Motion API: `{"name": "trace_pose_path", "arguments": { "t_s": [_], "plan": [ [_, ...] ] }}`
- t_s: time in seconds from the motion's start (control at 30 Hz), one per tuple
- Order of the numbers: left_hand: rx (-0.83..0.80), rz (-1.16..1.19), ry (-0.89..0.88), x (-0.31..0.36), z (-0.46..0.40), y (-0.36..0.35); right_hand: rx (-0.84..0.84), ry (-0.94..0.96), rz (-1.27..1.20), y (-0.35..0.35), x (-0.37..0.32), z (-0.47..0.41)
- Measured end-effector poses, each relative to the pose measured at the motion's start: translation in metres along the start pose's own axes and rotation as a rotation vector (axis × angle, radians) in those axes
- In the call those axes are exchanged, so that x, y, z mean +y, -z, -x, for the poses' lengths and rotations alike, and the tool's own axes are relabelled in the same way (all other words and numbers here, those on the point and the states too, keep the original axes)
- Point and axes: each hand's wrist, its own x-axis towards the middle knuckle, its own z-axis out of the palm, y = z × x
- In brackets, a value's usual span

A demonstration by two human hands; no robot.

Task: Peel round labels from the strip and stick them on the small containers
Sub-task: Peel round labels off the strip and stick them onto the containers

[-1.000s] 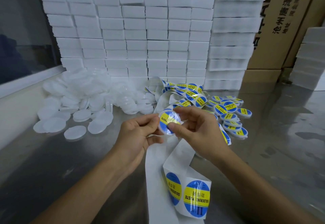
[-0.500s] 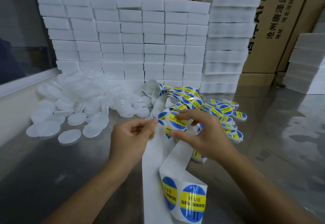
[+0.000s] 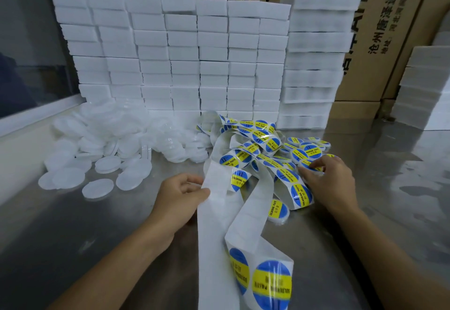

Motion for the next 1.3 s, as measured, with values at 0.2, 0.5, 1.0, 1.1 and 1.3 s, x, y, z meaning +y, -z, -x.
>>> {"name": "trace_pose_path", "arguments": {
  "t_s": [0.2, 0.5, 1.0, 1.1, 1.3],
  "plan": [
    [-0.197, 0.160, 0.094, 0.003, -0.005, 0.002, -0.157, -0.008, 0.095, -0.006, 0.003, -0.001],
    [-0.424, 0.391, 0.115, 0.009, -0.001, -0.001, 0.150, 0.341, -0.282, 0.019, -0.064, 0.026],
    [-0.772, 0.375, 0.004, 0.013, 0.010, -0.007, -0.859, -0.314, -1.326, 0.023, -0.117, 0.061],
    [-0.777, 0.373, 0.019, 0.011, 0.009, -0.005, -0.704, -0.279, -1.406, 0.022, -0.113, 0.057],
    [-0.683, 0.302, -0.006, 0.006, 0.007, -0.004, -0.362, 0.294, -0.810, 0.015, -0.109, 0.064]
  ]
}}
